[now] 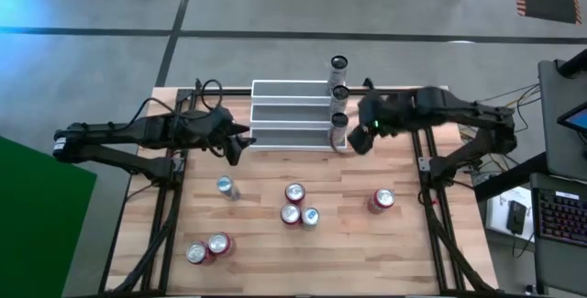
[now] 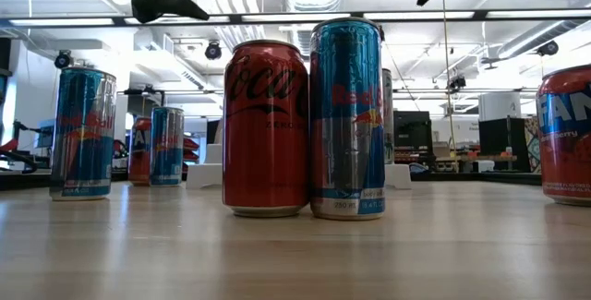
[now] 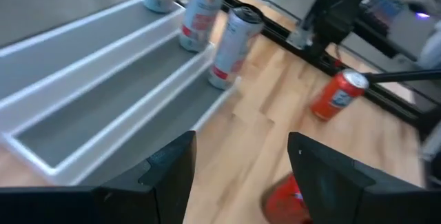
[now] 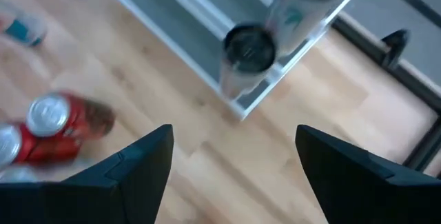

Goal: Place canned beverage on shelf
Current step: Put the middle right orange soda can on the top tier of the shelf

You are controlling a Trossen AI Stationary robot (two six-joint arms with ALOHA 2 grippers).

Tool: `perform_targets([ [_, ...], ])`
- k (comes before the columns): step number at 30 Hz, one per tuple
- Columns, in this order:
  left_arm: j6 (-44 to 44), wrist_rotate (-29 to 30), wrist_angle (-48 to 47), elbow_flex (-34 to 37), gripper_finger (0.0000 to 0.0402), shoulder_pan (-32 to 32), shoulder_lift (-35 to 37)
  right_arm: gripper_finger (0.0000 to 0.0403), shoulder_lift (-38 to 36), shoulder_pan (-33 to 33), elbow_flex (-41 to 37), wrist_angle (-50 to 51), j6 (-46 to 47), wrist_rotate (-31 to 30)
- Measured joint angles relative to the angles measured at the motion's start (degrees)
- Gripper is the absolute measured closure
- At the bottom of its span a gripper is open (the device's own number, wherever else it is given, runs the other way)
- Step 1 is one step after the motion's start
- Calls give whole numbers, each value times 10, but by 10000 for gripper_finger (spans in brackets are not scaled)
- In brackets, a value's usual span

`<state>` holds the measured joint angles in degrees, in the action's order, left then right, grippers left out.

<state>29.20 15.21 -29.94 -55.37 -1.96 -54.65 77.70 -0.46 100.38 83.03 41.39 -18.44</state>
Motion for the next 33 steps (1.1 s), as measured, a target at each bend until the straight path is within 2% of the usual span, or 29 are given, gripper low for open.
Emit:
perform_targets([
  [10,39,-12,48,0,187,27,-44,110,-3,144,-88,2,149,7],
  [14,44,-13,87,0,187,33,-67,110,-3,185,-116,6,225,23],
  [18,47,6,89,0,187,33,-94,108,-10,219,-139,18,313,56],
  [21,42,6,88,0,187,33,-124,103,-15,244,-156,21,355,59],
  [25,130,-45,100,0,187,33,-161,92,-16,280,-175,22,401,68],
  [28,135,-67,135,-2,187,45,-177,80,-12,308,-181,22,425,81],
  [33,136,-68,146,-18,187,60,-186,61,-11,348,-183,22,464,84],
])
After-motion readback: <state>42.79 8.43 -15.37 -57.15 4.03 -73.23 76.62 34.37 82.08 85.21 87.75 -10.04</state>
